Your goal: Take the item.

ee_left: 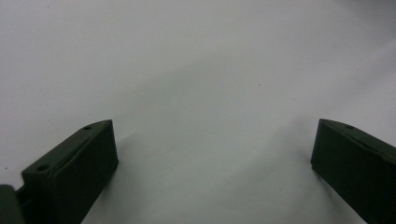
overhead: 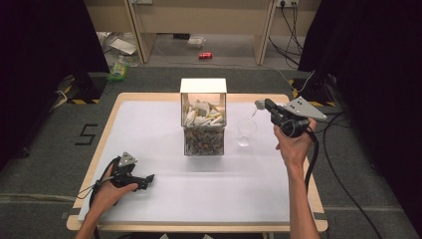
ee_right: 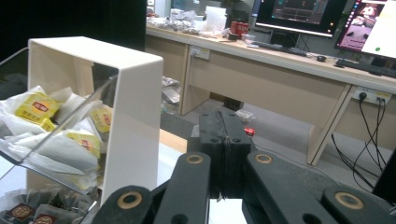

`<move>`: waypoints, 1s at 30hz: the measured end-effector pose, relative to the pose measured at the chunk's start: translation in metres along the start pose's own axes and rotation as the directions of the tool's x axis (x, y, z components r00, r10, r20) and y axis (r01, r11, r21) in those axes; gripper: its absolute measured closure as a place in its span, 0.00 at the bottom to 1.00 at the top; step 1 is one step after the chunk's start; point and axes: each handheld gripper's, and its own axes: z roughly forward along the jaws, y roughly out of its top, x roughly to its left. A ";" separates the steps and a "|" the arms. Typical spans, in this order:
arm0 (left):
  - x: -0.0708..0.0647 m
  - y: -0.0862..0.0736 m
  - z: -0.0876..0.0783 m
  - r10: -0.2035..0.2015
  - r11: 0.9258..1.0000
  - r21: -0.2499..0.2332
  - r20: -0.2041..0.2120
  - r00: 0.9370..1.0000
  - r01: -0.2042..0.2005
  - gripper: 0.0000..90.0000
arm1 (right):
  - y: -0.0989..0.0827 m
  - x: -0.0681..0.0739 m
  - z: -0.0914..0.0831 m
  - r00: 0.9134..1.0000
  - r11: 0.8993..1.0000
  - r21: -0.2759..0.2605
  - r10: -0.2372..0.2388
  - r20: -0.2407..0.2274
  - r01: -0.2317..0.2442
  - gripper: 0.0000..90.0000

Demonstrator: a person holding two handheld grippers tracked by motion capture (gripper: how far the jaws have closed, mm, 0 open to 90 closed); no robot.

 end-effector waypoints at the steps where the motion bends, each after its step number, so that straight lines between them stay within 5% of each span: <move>1: 0.000 0.000 0.000 -0.001 1.000 0.000 0.000 1.000 0.001 0.00 | -0.002 -0.001 0.000 1.000 1.000 0.003 0.006 0.001 -0.006 1.00; 30: 0.000 0.000 0.000 -0.001 1.000 -0.001 -0.001 1.000 0.001 0.00 | -0.042 0.000 0.023 0.998 0.998 0.023 0.060 0.010 -0.060 1.00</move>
